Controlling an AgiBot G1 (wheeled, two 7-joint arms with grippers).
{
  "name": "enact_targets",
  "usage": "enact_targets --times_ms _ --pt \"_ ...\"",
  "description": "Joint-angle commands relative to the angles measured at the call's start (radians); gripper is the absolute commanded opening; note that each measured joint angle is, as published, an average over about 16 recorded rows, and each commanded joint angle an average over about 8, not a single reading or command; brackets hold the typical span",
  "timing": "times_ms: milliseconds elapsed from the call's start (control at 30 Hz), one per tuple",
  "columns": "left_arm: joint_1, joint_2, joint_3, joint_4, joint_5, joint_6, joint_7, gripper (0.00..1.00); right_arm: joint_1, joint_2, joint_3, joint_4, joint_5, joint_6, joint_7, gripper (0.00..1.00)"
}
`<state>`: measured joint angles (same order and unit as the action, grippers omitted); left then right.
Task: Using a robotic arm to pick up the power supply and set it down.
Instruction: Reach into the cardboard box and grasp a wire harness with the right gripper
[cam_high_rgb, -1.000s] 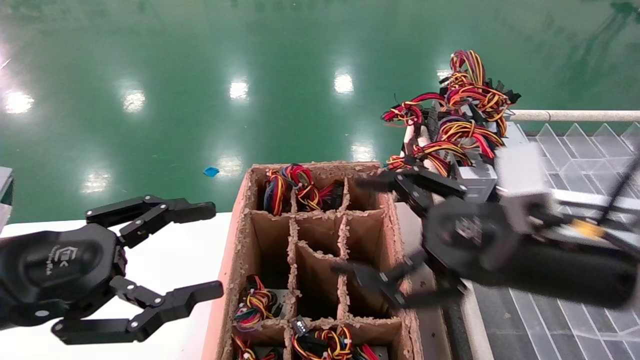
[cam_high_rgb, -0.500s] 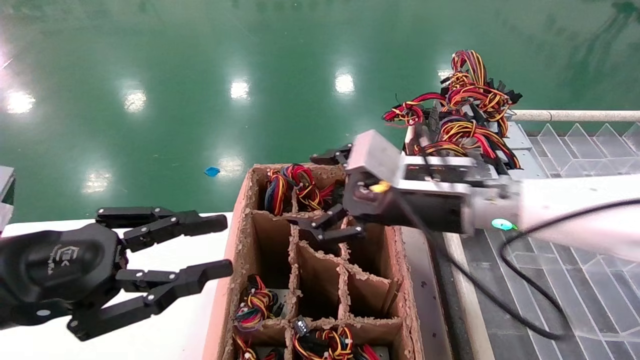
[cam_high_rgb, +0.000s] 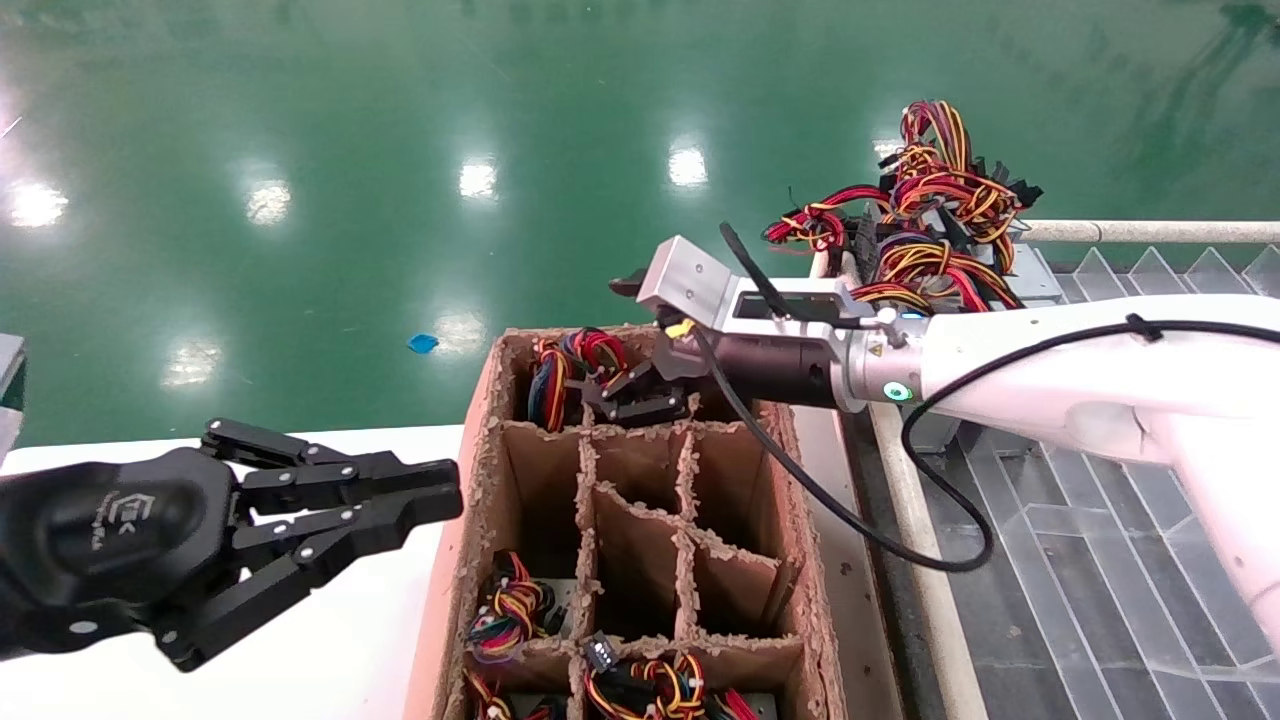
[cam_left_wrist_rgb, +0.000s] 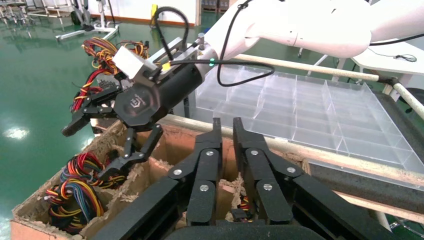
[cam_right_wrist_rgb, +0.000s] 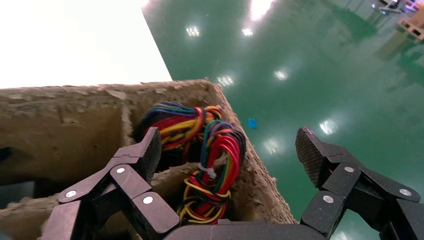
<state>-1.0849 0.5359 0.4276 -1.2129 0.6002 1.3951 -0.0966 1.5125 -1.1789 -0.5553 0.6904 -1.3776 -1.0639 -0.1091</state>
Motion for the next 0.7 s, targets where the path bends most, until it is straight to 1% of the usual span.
enact_targets --times_ms 33,367,700 --pt "0.0 0.0 0.0 0.0 0.0 0.0 0.0 0.0 0.012 -0.018 0.0 -0.04 -0.003 0.008 -0.022 0.0" --pt "0.0 0.0 0.0 0.0 0.0 0.0 0.0 0.0 0.037 -0.069 0.015 -0.207 0.016 0.026 -0.118 0.0" --pt "0.0 0.0 0.0 0.0 0.0 0.0 0.0 0.0 0.07 -0.108 0.018 -0.334 0.024 0.007 -0.194 0.0"
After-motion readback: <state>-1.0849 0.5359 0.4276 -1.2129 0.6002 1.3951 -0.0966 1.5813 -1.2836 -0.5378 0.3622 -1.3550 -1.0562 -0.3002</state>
